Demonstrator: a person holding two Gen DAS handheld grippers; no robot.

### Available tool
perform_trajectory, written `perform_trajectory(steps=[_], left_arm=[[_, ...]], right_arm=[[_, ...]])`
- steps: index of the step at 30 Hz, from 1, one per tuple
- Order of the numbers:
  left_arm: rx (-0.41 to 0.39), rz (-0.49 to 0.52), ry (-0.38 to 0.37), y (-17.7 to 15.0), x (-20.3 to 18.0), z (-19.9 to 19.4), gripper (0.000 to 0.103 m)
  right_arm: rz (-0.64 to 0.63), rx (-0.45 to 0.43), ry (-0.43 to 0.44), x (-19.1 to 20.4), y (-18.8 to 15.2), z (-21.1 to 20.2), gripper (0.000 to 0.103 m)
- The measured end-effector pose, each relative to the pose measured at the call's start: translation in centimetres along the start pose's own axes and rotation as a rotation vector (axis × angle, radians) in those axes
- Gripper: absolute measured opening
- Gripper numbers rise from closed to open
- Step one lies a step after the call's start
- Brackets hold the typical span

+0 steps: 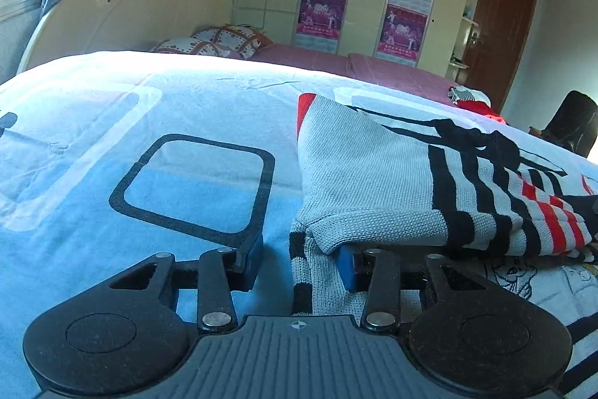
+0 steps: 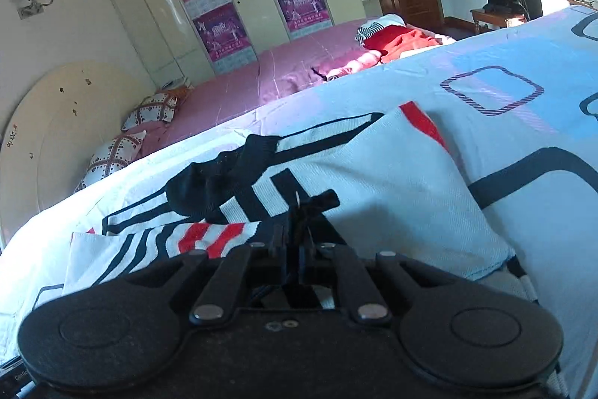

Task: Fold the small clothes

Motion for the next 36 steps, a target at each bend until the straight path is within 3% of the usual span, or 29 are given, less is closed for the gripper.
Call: perform_trajectory(steps=[4, 9, 11, 15, 17, 18, 20, 21, 23, 26, 27, 29, 32, 33, 36], left_arm=[[0.012, -0.001, -0.003, 0.6, 0.1, 0.6, 0.042], [0.009, -0.001, 0.001, 0.5, 0.0, 0.4, 0.042], [0.012, 0.005, 0.008, 0.5, -0.2, 0.5, 0.042], [0.028, 0.038, 0.009, 0.7, -0.3, 0.5, 0.042], [0.045, 0.072, -0.007, 0.6, 0.1, -0.1, 0.042], [0.041, 0.07, -0.016, 0.6, 0.7, -0.8, 0.042], [-0.033, 0.059, -0.019, 0.5, 1.6, -3.2, 0.042], [-0.072, 0.068, -0.017, 0.9, 1.4, -4.2, 0.042], [-0.111, 0.097, -0.07, 2.6, -0.2, -4.8, 0.042], [-0.074, 0.168, -0.17, 4.5, -4.7, -2.5, 0.042], [-0.049, 0.185, -0.194, 4.6, -5.8, -1.3, 0.042], [0.044, 0.216, -0.17, 3.9, -7.2, 1.8, 0.042], [0.075, 0.17, -0.235, 3.9, -5.9, 2.3, 0.044], [0.059, 0.147, -0.244, 4.5, -5.4, 2.0, 0.044], [0.0, 0.132, -0.234, 7.4, -4.6, 2.2, 0.044]], right_arm=[[-0.075, -0.042, -0.024, 0.5, -0.4, 0.3, 0.007], [-0.143, -0.134, 0.031, 0.9, 1.0, -1.0, 0.007], [-0.115, -0.109, 0.008, 0.2, 1.3, -0.5, 0.007], [-0.094, 0.043, -0.071, -1.8, -0.4, 2.7, 0.008], [-0.106, 0.043, -0.054, -2.1, -0.7, 2.2, 0.01], [-0.1, 0.034, -0.063, -2.3, -0.6, 1.5, 0.022], [-0.102, -0.051, -0.085, -2.4, -0.5, -0.7, 0.019], [-0.122, -0.08, -0.056, -2.4, -0.4, -1.5, 0.016], [-0.177, -0.065, -0.015, -1.5, 0.2, -1.3, 0.014], [-0.288, -0.014, 0.004, 0.9, -0.1, 0.7, 0.015], [-0.338, 0.002, -0.011, 1.8, -0.5, 1.4, 0.013], [-0.391, 0.053, -0.121, 2.2, -1.4, 3.2, 0.013], [-0.31, 0.063, -0.088, 0.5, -0.9, 2.5, 0.012], [-0.304, 0.059, -0.089, 0.7, -0.4, 2.1, 0.018], [-0.308, -0.004, -0.026, 1.8, 1.2, 1.7, 0.018]])
Point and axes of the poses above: each gripper's, at about its wrist camera, not at the fingertips, and z roughly the way its jaws point, x to its left, y to its top, the point moved 1 cm from there along z, roughly the way its jaws point, and after that the axes turned 15 degrees about x, right-handed, at the moved point
